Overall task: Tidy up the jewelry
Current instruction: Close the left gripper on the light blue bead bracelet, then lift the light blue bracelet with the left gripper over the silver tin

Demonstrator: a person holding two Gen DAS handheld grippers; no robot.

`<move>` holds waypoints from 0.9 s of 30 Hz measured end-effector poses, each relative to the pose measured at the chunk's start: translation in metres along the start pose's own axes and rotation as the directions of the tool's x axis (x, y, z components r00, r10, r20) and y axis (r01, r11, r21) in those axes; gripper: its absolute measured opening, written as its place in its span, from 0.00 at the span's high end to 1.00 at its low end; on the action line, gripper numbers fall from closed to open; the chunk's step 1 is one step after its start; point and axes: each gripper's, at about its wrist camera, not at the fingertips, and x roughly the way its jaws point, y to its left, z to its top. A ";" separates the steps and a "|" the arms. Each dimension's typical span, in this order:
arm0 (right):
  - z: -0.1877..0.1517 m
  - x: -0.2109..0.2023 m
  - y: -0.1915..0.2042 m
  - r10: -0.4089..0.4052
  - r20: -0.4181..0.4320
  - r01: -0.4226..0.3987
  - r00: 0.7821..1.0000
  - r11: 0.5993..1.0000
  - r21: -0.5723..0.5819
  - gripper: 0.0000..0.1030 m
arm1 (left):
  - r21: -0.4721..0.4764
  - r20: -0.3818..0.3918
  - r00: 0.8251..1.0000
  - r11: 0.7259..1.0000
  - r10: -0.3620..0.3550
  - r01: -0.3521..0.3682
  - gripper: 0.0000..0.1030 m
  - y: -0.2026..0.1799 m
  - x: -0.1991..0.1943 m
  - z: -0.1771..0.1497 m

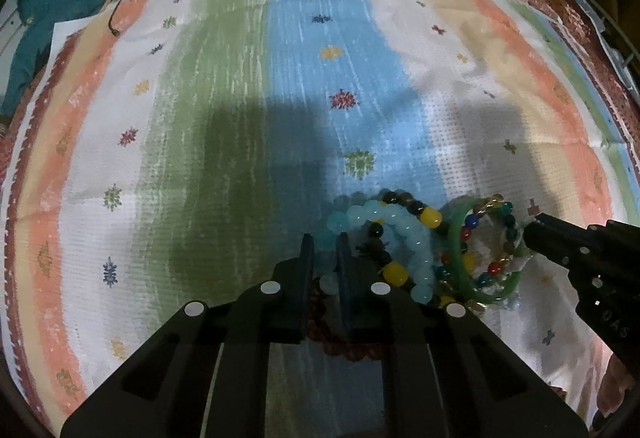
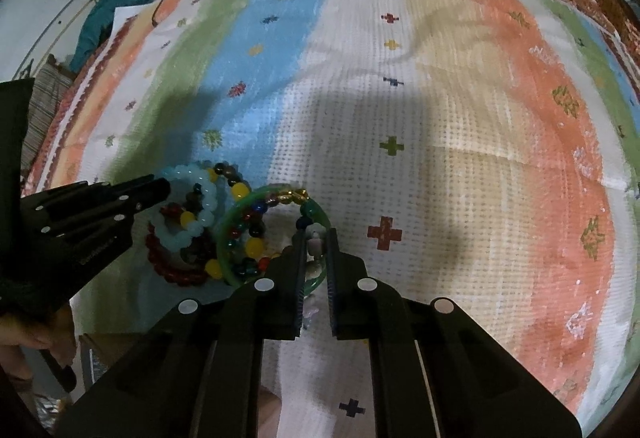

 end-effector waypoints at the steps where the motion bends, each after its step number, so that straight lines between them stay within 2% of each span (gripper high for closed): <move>1: 0.000 -0.002 0.000 0.000 0.007 0.000 1.000 1.000 0.001 0.90 | -0.001 0.006 1.000 1.000 0.000 0.000 0.90 -0.001 -0.004 0.001; 27: -0.017 -0.055 0.017 -0.040 0.095 0.044 0.995 0.998 -0.040 0.90 | -0.007 0.080 0.997 1.000 0.022 -0.022 0.90 -0.008 -0.067 -0.013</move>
